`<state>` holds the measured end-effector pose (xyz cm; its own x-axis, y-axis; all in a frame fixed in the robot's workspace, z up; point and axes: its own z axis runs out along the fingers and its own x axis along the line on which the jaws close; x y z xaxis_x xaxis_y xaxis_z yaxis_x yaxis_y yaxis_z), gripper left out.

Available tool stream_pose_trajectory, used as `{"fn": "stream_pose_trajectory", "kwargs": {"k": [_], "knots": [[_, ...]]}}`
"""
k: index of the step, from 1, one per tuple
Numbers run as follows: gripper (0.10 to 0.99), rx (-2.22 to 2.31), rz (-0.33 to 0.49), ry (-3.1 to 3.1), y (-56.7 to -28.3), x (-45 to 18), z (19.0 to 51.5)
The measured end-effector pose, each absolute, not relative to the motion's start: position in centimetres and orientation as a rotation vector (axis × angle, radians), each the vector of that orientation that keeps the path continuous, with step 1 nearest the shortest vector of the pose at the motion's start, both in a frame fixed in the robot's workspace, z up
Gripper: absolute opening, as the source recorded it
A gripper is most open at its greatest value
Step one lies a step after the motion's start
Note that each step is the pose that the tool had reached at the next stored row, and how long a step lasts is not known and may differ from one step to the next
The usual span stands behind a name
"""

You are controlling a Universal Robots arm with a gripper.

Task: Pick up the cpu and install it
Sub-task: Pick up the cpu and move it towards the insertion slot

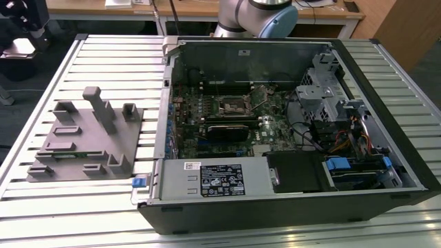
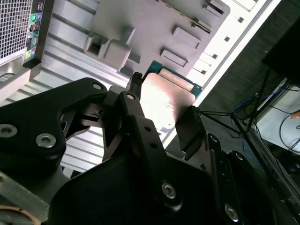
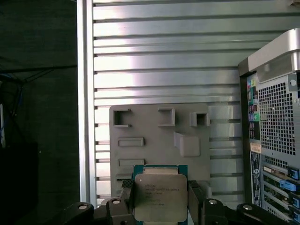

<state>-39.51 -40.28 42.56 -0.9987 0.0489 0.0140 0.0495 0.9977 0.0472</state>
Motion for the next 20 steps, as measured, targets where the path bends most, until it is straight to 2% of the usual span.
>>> {"fn": "stream_pose_trajectory", "kwargs": {"k": [20], "knots": [[0.541,-0.077,-0.074,-3.127,-40.3,-37.4,42.5]]}}
